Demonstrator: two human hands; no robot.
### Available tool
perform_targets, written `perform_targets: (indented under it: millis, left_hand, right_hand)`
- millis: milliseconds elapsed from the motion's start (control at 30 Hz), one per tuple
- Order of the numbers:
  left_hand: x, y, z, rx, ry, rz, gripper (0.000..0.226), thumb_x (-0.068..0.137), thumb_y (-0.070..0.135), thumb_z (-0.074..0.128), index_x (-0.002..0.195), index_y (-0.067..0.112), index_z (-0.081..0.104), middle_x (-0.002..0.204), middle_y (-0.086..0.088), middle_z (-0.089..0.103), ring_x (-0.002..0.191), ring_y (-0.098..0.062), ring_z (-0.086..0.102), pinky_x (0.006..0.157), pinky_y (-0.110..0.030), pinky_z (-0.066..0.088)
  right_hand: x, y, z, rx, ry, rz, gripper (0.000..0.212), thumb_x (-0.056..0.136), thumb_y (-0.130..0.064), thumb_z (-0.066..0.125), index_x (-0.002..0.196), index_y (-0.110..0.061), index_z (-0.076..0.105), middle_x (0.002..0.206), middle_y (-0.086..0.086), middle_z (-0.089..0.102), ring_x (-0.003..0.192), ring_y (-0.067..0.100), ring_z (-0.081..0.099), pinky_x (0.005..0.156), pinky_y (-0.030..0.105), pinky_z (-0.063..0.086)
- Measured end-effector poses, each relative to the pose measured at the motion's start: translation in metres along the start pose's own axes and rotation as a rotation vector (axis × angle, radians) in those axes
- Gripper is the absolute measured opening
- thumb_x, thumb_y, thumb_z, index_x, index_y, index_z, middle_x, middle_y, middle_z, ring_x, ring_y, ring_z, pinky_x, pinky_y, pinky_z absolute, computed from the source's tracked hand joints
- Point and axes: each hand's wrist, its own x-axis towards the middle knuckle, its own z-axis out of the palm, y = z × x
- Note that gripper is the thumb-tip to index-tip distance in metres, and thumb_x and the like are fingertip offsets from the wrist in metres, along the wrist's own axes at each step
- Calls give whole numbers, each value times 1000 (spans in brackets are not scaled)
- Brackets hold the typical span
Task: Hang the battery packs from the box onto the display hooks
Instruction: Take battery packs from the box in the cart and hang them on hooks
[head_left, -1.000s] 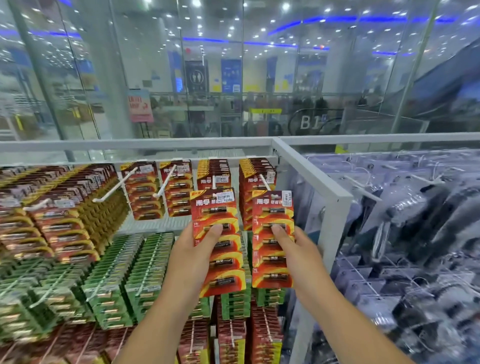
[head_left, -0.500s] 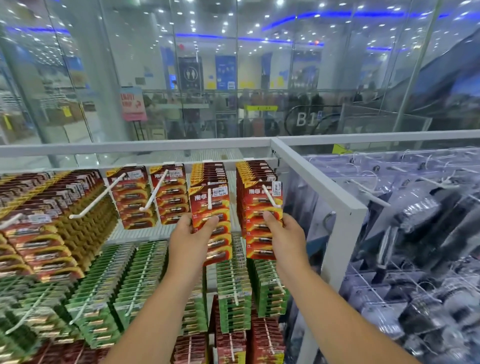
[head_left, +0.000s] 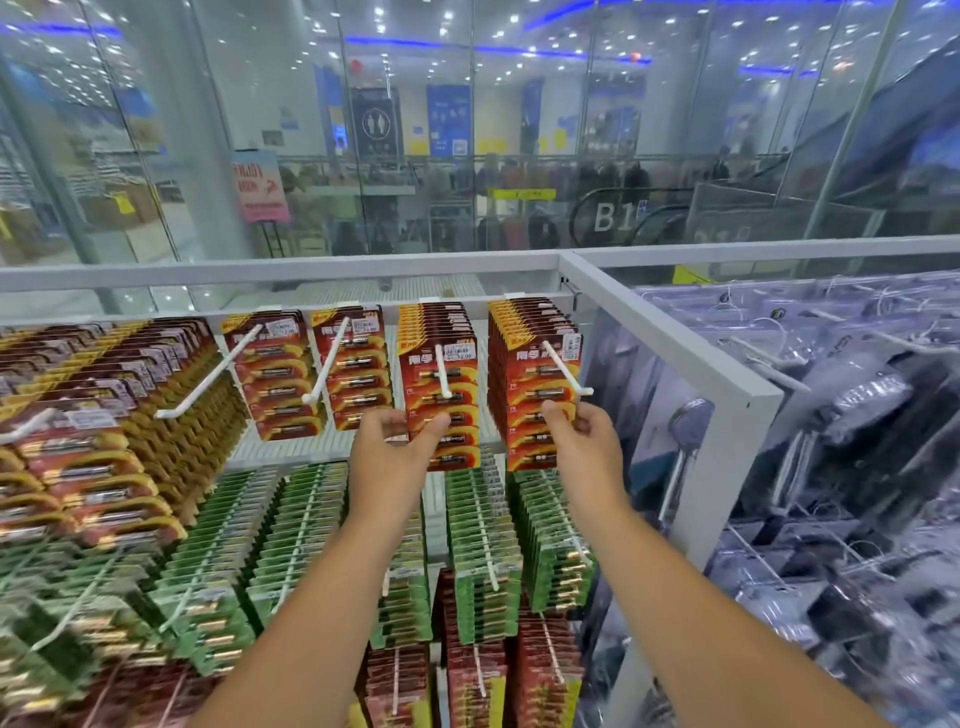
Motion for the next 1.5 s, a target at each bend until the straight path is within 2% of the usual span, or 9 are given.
perform_targets:
  millis: [167,333,667,800,967,1167,1267,1367,1500]
  left_hand:
    - [-27,-21,-28,27,-87,19,49,89,50,76,127,29,53,128,6,57,111,-15,60,71,-21,44]
    - [-66,-36,-46,35,-184,16,41,92,52,71,127,34,57,125,16,59,99,6,56,75,-24,44]
    - [-137,-69,-18,-1,-357,-40,36,93,52,70,124,40,56,123,23,56,103,7,58,84,-24,46]
    - [-165,-84,12,18,-428,-51,34,91,49,73,121,40,60,123,23,60,97,8,64,75,-17,50]
    - [-209,-104,67,57,-524,-83,29,91,40,77,115,37,62,118,14,64,97,-2,68,79,-25,54]
    - [-276,-146,158,174,-633,-152,29,88,38,81,109,39,61,122,7,64,104,-12,66,82,-28,51]
    - [-311,-172,203,252,-686,-207,31,89,39,80,112,37,60,121,9,63,107,-9,65,86,-29,52]
    - [-338,-206,243,361,-736,-269,32,89,46,79,113,40,58,114,10,65,103,-6,64,79,-24,51]
    - [-367,-262,285,509,-778,-258,37,90,53,75,120,43,57,107,29,55,97,6,59,85,-29,53]
  right_hand:
    - [-32,13,-11,-172,33,-14,42,96,-45,70,131,-27,53,134,-5,47,116,12,51,96,32,41]
    - [-84,29,-19,-80,-38,-16,35,99,-41,68,129,-33,55,128,-12,57,121,9,55,102,30,41]
    - [-149,59,-67,-122,-219,49,25,99,-33,69,119,-41,56,120,-10,61,111,2,60,89,17,46]
    - [-165,77,-117,-127,-175,105,33,99,-27,70,131,-26,60,120,-4,63,110,8,62,82,10,50]
    - [-174,109,-203,-179,-121,212,30,100,-30,68,128,-32,59,120,-6,62,111,13,64,98,40,55]
    - [-175,166,-329,-249,10,376,29,98,-32,72,125,-32,61,120,-6,65,109,12,64,82,14,50]
    - [-173,206,-386,-338,72,475,28,96,-37,74,122,-35,63,112,-3,67,84,12,61,63,13,48]
    - [-171,250,-432,-371,130,574,34,93,-42,77,123,-32,63,110,7,68,87,20,62,76,31,50]
    - [-161,310,-472,-480,139,676,30,96,-37,73,120,-24,59,114,3,66,101,16,64,81,19,51]
